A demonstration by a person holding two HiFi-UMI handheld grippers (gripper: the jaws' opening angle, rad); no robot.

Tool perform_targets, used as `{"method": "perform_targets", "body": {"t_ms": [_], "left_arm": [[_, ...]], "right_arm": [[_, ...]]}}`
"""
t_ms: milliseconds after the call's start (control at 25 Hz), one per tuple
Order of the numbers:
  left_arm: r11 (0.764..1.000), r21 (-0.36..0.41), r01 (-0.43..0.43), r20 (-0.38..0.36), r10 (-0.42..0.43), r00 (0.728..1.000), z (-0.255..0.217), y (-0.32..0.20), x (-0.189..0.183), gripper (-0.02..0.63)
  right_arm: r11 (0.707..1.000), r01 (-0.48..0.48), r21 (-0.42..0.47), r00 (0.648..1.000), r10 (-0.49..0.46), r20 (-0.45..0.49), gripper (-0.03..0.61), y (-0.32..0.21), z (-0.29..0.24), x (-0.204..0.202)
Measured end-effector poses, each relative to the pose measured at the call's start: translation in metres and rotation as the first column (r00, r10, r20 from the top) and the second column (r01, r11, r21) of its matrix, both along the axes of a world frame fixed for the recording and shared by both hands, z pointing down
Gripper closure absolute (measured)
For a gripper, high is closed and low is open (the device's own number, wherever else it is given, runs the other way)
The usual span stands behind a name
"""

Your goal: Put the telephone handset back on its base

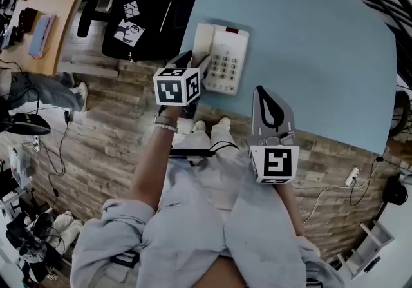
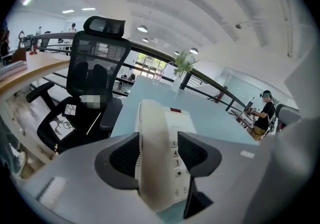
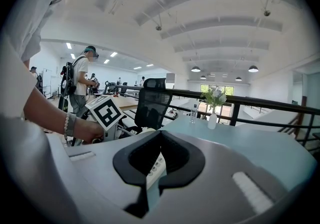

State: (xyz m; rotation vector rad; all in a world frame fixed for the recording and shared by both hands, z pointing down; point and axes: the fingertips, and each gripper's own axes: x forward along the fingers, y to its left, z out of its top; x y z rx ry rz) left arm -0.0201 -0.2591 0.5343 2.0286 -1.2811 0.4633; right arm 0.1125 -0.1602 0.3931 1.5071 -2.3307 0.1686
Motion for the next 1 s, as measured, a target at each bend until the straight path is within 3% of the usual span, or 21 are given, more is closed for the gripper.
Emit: {"method": "perform_targets", "body": {"t_ms": [320, 600, 760, 1000], "left_arm": [[0.993, 0.102, -0.059, -0.078, 0.067, 0.995, -0.040, 0.014, -0.002, 0.399], [0.960, 0.269, -0.075, 0.005, 0.076, 0.997, -0.089, 0.024, -0.013, 0.569], [0.931, 0.353, -0.089, 0.048, 0.077, 0.996, -0.118, 0.032, -0.014, 0.610], [0.889, 0.438, -0.134, 0.067, 0.117, 0.991, -0.157, 0.048, -0.007, 0.611]], "right_arm": [[0.998, -0.023, 0.059, 1.000, 0.022, 0.015, 0.572, 0.002, -0.015, -0.002], [0.996, -0.021, 0.092, 1.000, 0.021, 0.001, 0.572, 0.003, -0.032, -0.006], [0.993, -0.028, 0.114, 1.000, 0.027, 0.005, 0.572, 0.005, -0.043, -0.006], [0.989, -0.016, 0.147, 1.000, 0.016, 0.007, 0.572, 0.005, -0.057, -0.011]]}}
